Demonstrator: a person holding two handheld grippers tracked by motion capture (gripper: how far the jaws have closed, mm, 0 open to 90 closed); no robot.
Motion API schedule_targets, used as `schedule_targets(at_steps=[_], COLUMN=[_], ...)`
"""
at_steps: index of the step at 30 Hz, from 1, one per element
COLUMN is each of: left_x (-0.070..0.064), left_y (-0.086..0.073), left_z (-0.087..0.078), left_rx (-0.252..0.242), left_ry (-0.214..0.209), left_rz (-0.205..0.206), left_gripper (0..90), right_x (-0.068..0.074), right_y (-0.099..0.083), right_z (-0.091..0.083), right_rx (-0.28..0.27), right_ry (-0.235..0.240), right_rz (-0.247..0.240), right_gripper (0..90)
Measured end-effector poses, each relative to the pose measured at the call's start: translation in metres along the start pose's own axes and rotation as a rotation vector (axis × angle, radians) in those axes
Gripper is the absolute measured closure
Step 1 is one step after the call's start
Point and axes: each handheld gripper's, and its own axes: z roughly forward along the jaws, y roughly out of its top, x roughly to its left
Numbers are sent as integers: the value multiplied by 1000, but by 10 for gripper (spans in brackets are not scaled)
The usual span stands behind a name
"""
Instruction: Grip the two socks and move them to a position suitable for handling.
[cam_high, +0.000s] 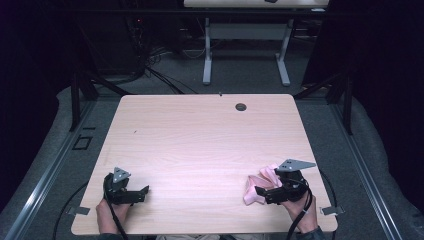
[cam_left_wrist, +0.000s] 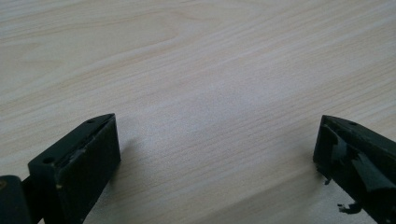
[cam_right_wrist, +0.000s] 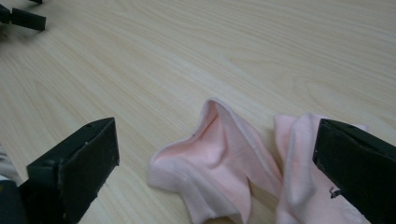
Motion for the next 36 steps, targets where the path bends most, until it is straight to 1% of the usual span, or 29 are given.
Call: schedule_targets(at_steps=[1, 2, 5, 6, 8, 9, 10, 11, 12, 14, 15, 16, 18, 19, 21, 23, 24, 25, 27, 30, 31, 32, 35, 36], left_x=[0, 0, 0, 0, 0, 0, 0, 0, 0, 0, 0, 0, 0, 0, 0, 0, 0, 0, 0, 0, 0, 0, 0, 0], left_y=[0, 0, 0, 0, 0, 0, 0, 0, 0, 0, 0, 0, 0, 0, 0, 0, 0, 0, 0, 0, 0, 0, 0, 0], left_z=[0, 0, 0, 0, 0, 0, 0, 0, 0, 0, 0, 0, 0, 0, 0, 0, 0, 0, 0, 0, 0, 0, 0, 0], left_rx=[0, 0, 0, 0, 0, 0, 0, 0, 0, 0, 0, 0, 0, 0, 0, 0, 0, 0, 0, 0, 0, 0, -1, -1], left_ry=[0, 0, 0, 0, 0, 0, 0, 0, 0, 0, 0, 0, 0, 0, 0, 0, 0, 1, 1, 1, 1, 1, 2, 2], left_rz=[0, 0, 0, 0, 0, 0, 0, 0, 0, 0, 0, 0, 0, 0, 0, 0, 0, -1, -1, -1, -1, -1, -4, -4], left_gripper=[5, 5, 5, 5, 5, 4, 4, 5, 5, 5, 5, 5, 5, 5, 4, 5, 5, 5, 5, 5, 5, 5, 5, 5], right_x=[3, 3, 10, 13, 15, 16, 16, 16, 17, 17, 17, 17, 15, 14, 13, 12, 12, 12, 13, 11, 9, 9, 6, 6], right_y=[1, 1, 0, 0, -1, -2, -2, -3, -4, -7, -8, -10, -13, -14, -16, -18, -20, -20, -21, -24, -26, -26, -30, -30], right_z=[6, 6, 18, 23, 30, 36, 36, 40, 45, 51, 54, 57, 61, 61, 63, 66, 66, 65, 65, 62, 61, 61, 59, 59], right_rx=[18, 18, 38, 57, 66, 89, 89, 103, 110, 133, 147, 148, 169, 176, 182, 196, 185, 185, 175, 163, 146, 146, 119, 119], right_ry=[10, 10, 11, 14, 13, 2, 2, -7, -25, -42, -57, -58, -71, -81, -76, -87, -95, -106, -129, -130, -133, -133, -105, -105], right_rz=[-9, -9, -22, -32, -46, -45, -45, -45, -44, -41, -37, -25, -18, -15, -3, -1, -3, -10, -10, -11, -6, -6, 8, 8], right_gripper=[13, 13, 41, 78, 120, 150, 150, 158, 176, 230, 242, 253, 296, 303, 334, 365, 384, 405, 469, 591, 681, 681, 826, 826])
